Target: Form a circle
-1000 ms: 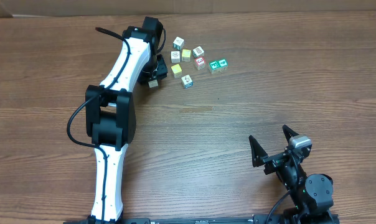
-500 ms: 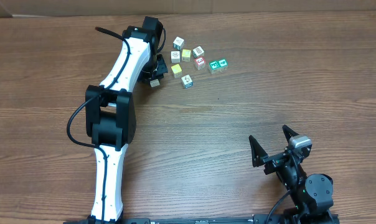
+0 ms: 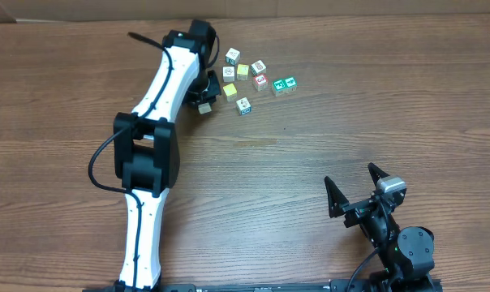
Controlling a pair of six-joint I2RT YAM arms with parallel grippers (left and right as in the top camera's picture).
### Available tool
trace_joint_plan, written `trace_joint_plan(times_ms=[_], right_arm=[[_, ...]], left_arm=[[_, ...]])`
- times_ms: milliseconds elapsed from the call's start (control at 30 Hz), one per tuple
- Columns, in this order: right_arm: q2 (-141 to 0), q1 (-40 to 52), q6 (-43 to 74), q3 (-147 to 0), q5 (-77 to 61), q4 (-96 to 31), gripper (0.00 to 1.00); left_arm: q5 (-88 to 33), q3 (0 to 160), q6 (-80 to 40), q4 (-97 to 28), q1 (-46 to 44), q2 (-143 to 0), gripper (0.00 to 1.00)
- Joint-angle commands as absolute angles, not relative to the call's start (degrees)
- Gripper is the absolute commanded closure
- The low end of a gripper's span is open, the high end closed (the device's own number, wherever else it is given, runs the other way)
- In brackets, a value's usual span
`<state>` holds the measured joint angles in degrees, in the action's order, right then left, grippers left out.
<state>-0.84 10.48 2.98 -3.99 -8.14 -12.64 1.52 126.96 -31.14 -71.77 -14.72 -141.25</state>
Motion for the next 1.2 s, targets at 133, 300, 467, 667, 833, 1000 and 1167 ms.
trace_joint_plan(times_ms=[133,300,467,667,833,1000,1167], right_arm=[[-0.16,10.04,3.22,-3.81,-8.23,-12.29,0.00],[-0.16,10.04,3.22,-3.81,-8.23,-12.29,0.00],[-0.16,10.04,3.22,-3.81,-8.23,-12.29,0.00],[-0.16,10.04,3.22,-3.81,-8.23,-12.29,0.00],[-0.16,10.04,3.22,-3.81,-8.23,-12.29,0.00],[-0.16,10.04,3.22,-3.81,-8.23,-12.29,0.00],[-0.16,10.04,3.22,-3.81,-8.23,-12.29,0.00]], left_arm=[[5.69,128.86,-27.81,-76.07,-22.13,-132.84,0.89],[7.33,128.84,-27.83,-79.50,-27.57,-131.44,0.92],[8.12,128.38,-29.52,-80.18,-32.08,-131.46,0.93],[9.19,126.08,-31.38,-82.06,-34.54,-131.46,0.95],[9.17,121.82,-32.97,-82.15,-34.63,-131.44,0.95],[9.19,117.82,-32.75,-81.10,-34.94,-131.00,0.95],[9.41,110.91,-29.26,-76.75,-34.96,-126.10,0.95]])
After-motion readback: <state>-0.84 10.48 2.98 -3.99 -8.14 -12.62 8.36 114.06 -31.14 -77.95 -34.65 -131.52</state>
